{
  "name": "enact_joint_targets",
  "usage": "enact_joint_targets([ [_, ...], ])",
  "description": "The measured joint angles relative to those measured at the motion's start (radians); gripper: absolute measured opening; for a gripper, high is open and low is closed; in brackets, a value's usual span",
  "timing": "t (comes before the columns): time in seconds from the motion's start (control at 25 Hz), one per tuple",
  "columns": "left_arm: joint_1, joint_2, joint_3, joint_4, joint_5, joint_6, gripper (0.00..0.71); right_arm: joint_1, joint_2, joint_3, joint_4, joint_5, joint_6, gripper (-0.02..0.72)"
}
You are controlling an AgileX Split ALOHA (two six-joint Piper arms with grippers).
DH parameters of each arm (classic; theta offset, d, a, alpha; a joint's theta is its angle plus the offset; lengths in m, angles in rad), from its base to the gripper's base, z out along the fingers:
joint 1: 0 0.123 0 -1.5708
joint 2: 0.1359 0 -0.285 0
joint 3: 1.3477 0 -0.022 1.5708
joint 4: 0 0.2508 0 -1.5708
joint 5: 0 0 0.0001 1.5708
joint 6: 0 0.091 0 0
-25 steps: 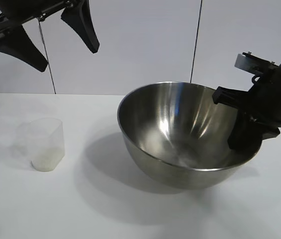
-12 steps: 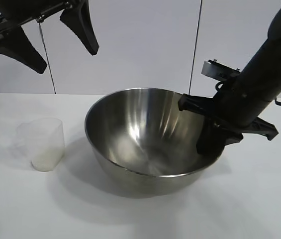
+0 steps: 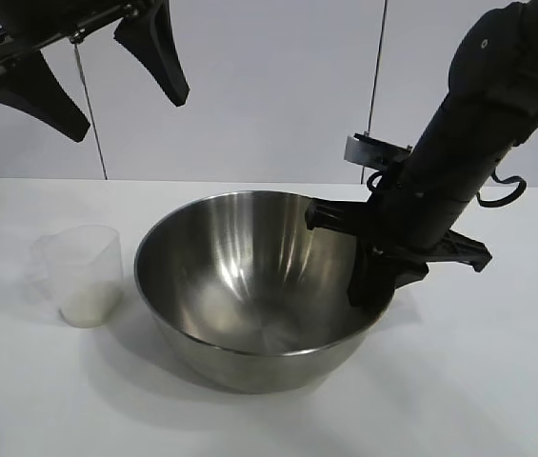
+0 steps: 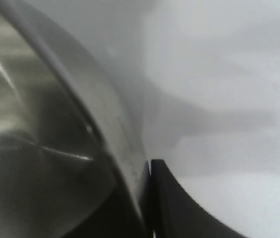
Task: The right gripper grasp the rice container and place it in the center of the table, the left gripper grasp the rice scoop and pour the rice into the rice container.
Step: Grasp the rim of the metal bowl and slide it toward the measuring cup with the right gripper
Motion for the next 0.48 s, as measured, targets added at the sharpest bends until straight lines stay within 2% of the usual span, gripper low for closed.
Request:
enact_joint_targets([
  [0.04, 0.0, 0.0, 0.0, 0.0, 0.0, 0.0, 0.694, 0.0, -0.001, -0.002, 0.002, 0.003, 0.001, 0.109],
  [0.08, 0.0, 0.0, 0.0, 0.005, 0.0, 0.0, 0.694, 0.0, -0.001, -0.003, 0.002, 0.008, 0.004, 0.189],
  [0.16, 0.0, 0.0, 0.0, 0.02, 0.0, 0.0, 0.694, 0.0, -0.001, -0.003, 0.004, 0.02, 0.004, 0.424],
  [0.24, 0.0, 0.0, 0.0, 0.04, 0.001, 0.001, 0.694, 0.0, -0.008, -0.003, 0.006, 0.024, 0.004, 0.589],
  [0.32, 0.0, 0.0, 0.0, 0.051, 0.002, 0.007, 0.694, 0.0, -0.029, -0.003, 0.007, 0.037, 0.004, 0.657],
  [0.48, 0.0, 0.0, 0.0, 0.057, 0.002, 0.026, 0.694, -0.001, -0.103, -0.037, 0.008, 0.092, 0.005, 0.686],
])
